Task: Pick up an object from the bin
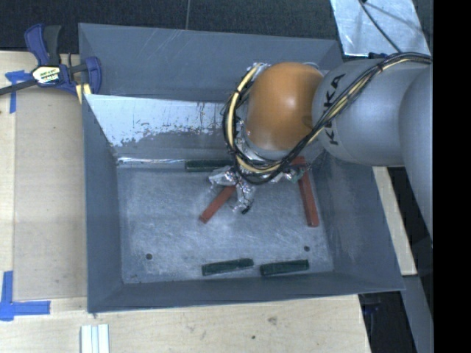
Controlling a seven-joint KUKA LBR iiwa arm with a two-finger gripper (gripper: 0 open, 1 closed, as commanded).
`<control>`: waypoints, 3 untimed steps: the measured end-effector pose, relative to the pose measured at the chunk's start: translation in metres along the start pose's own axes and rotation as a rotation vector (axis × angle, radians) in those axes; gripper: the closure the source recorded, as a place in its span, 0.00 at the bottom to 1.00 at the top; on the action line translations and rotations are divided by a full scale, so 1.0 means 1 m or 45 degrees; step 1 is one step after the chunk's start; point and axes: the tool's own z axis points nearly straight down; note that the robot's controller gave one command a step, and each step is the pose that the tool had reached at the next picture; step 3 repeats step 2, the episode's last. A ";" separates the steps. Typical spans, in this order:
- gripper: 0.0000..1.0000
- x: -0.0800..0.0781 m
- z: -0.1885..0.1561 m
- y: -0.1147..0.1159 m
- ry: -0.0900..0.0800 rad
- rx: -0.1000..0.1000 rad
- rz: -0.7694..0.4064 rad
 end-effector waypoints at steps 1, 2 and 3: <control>1.00 0.056 0.000 -0.007 0.004 0.000 -0.057; 1.00 0.108 -0.183 0.017 0.000 0.007 -0.387; 1.00 0.108 -0.183 0.017 0.000 0.007 -0.387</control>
Offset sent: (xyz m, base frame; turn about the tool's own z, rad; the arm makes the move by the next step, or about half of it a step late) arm -0.0327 -0.0425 -0.0011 -0.0499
